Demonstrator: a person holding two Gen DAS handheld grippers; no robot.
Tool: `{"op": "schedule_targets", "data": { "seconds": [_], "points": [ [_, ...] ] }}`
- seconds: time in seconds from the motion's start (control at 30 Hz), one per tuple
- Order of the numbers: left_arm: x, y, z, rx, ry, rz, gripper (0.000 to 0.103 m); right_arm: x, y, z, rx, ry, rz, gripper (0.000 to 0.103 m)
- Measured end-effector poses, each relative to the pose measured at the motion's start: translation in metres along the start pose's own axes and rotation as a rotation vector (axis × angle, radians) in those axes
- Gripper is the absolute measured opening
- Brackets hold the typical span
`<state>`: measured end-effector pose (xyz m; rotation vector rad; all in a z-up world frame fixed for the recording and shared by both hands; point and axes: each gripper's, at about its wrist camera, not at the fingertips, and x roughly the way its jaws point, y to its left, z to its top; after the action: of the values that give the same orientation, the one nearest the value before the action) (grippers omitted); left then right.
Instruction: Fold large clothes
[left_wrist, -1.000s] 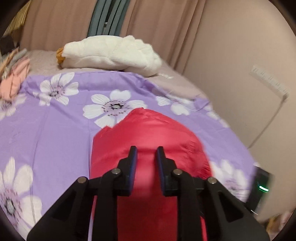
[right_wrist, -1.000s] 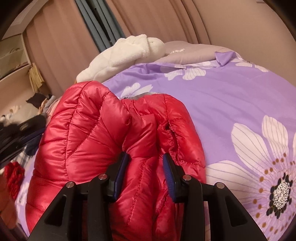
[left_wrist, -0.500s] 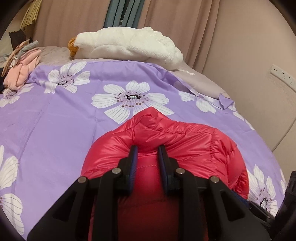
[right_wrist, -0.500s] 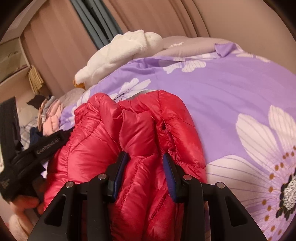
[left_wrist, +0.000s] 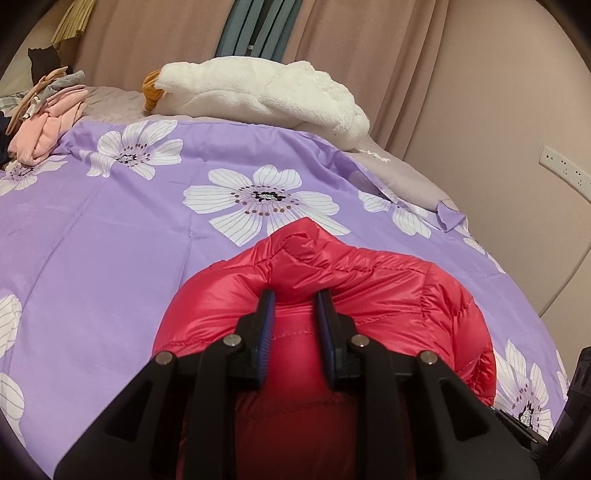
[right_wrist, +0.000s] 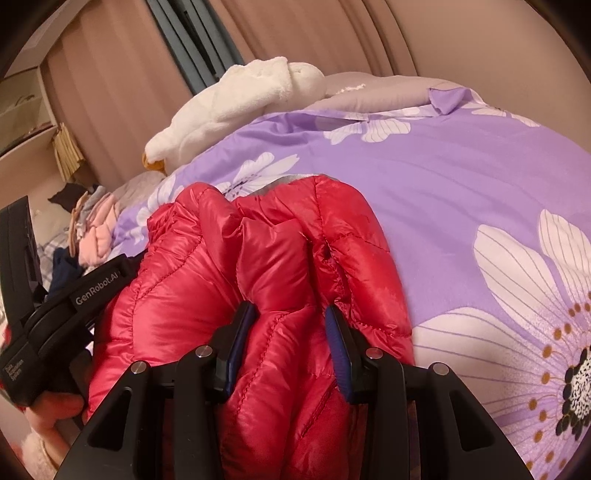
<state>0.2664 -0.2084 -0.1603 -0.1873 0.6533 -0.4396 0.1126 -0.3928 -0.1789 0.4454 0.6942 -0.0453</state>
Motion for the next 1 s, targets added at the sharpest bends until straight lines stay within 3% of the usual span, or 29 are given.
{"op": "schedule_targets", "data": {
  "seconds": [0.1, 0.3, 0.43, 0.53, 0.73, 0.8, 0.9, 0.93, 1.0],
  "points": [
    [-0.001, -0.002, 0.002, 0.005, 0.005, 0.006, 0.025, -0.001, 0.001, 0.000, -0.001, -0.003, -0.002, 0.036],
    [-0.025, -0.018, 0.006, 0.120, 0.035, 0.116, 0.026, -0.011, 0.001, -0.001, 0.011, -0.024, 0.016, 0.037],
    [-0.064, 0.001, 0.010, 0.078, 0.057, 0.006, 0.030, -0.024, -0.012, 0.002, 0.136, -0.002, 0.068, 0.037],
    [-0.081, 0.021, 0.010, 0.007, 0.093, -0.009, 0.033, -0.042, -0.020, 0.006, 0.246, 0.003, 0.118, 0.037],
    [-0.090, 0.009, -0.002, 0.144, 0.067, 0.026, 0.029, -0.086, 0.020, 0.042, 0.118, -0.134, 0.152, 0.037],
    [-0.083, 0.012, -0.004, 0.124, 0.083, 0.000, 0.029, -0.079, 0.038, 0.052, 0.060, -0.128, 0.173, 0.037],
    [-0.070, 0.027, -0.004, 0.025, 0.121, -0.074, 0.029, -0.035, 0.048, 0.048, 0.006, 0.003, 0.068, 0.037],
    [-0.068, 0.030, -0.005, 0.027, 0.118, -0.091, 0.030, -0.019, 0.041, 0.038, 0.021, 0.040, 0.051, 0.037],
    [-0.067, 0.027, -0.008, 0.070, 0.108, -0.102, 0.031, -0.009, 0.031, 0.023, 0.016, 0.015, 0.049, 0.036]
  ]
}}
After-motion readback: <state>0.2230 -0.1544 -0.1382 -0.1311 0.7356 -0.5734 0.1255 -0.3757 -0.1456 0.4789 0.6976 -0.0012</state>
